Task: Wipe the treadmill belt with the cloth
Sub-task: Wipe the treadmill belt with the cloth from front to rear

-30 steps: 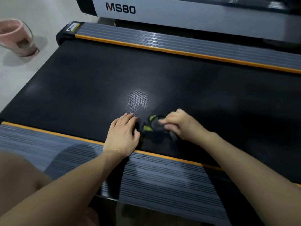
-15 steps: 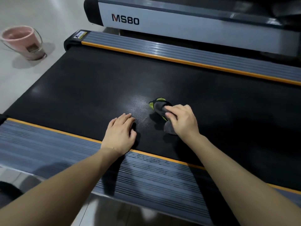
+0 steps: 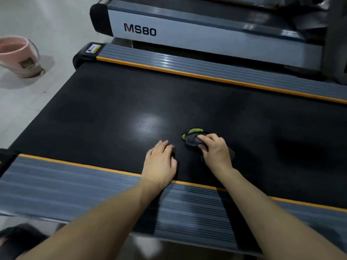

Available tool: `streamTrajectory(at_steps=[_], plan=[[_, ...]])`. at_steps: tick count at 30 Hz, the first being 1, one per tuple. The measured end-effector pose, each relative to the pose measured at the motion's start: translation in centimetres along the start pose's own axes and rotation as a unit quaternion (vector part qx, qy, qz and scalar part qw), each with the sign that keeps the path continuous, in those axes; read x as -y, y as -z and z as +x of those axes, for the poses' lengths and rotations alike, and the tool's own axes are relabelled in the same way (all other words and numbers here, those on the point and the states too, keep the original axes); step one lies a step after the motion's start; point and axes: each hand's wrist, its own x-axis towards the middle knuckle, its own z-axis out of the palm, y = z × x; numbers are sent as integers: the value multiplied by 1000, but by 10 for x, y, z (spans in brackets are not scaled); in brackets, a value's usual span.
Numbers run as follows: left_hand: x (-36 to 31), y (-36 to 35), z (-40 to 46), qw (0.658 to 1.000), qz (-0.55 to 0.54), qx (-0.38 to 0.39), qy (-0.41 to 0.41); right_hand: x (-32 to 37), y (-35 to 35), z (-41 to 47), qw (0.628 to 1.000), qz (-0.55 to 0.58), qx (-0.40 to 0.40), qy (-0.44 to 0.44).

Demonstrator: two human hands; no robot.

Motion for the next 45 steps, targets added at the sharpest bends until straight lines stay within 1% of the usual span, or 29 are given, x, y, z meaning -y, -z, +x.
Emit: streamTrajectory(at_steps=[3,5,7,11,13,17,20,23,25,28,36,40,45], plan=[[7,8,2,1000,-16,12,-6,16,-6,4,999,11,-11,-32],[15,19,2,999,4,23,-32,32,-11,5,997,38,-21,-66],[27,35,3,998,27,33,-53,52,-16,1,995,53,-29,-79],[52,71,10,994,64,43,-74,89,-23,-12,988,78,-46,-129],[62,85,14,994,69,46,-73,104,-24,-19,985,64,-36,-154],[74,96,22,997,35,64,-39,122,-23,-24,981,51,8,-186],[83,93,30,997,15,68,-29,125,-28,-17,979,38,11,-199],[93,88,37,997,9,64,-33,125,-44,-11,980,-37,-7,-197],[99,81,47,996,21,73,-44,120,-54,1,979,-49,-29,-196],[104,63,74,993,50,77,-76,101,-66,40,978,-36,-52,-200],[105,28,190,989,80,40,-117,28,-92,173,979,-12,-105,-175],[114,22,250,990,96,20,-104,-4,-100,236,978,4,-113,-177],[144,26,299,989,110,0,-100,-22,-111,291,973,-18,-107,-203]])
